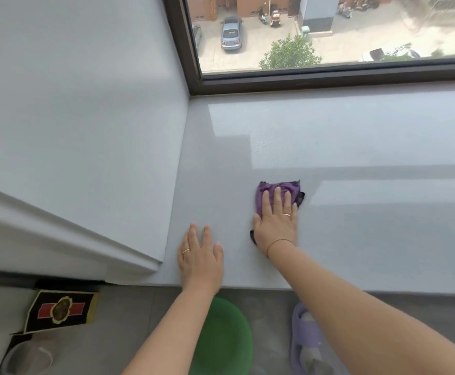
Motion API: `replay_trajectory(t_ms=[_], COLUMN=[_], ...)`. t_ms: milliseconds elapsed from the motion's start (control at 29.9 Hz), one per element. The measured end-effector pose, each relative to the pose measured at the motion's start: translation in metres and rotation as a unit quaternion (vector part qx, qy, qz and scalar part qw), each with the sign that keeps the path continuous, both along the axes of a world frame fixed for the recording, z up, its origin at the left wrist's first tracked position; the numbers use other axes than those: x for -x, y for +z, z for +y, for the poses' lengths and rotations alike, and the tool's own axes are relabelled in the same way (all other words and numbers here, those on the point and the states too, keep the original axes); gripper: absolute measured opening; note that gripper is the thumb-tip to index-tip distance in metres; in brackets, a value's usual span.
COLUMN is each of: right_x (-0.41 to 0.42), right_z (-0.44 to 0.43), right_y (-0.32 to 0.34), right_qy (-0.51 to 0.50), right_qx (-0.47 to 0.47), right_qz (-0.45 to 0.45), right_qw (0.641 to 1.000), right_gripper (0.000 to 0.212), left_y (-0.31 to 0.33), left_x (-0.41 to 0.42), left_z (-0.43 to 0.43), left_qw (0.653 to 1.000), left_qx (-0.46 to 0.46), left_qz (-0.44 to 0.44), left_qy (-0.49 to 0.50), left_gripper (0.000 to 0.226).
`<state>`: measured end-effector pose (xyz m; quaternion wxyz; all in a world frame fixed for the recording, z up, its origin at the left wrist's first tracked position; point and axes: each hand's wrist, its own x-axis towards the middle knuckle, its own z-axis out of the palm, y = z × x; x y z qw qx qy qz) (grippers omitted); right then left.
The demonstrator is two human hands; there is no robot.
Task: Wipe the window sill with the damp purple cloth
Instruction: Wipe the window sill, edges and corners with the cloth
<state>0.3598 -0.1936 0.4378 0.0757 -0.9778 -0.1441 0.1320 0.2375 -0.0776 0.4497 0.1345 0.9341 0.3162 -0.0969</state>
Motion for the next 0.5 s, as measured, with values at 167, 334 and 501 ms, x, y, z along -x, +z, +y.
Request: replay_trajectory(t_ms=[167,334,501], right_x=[0.08,0.045,0.052], right_z=[0.029,-0.033,-0.051], right_y=[-0.008,-0.007,0.0], right_qy=[0.188,0.171,-0.032], right_qx=[-0.05,-0.015,0.032], right_qz=[0.01,-0.036,-0.008], right_qw=[0.981,0.984,0.999], right_gripper=[0.058,0.058,0.061], left_y=[0.007,0.009,0.004], left_x=[0.004,0.015,0.03], left_z=[0.006,0.013,0.009], left_qw=[0.997,0.994,0.997], left_qx=[0.061,0.107,0.063], left_qz=[-0.037,-0.024,-0.036], left_qy=[0.005,-0.014,-0.005], left_gripper=[0.049,0.051,0.05])
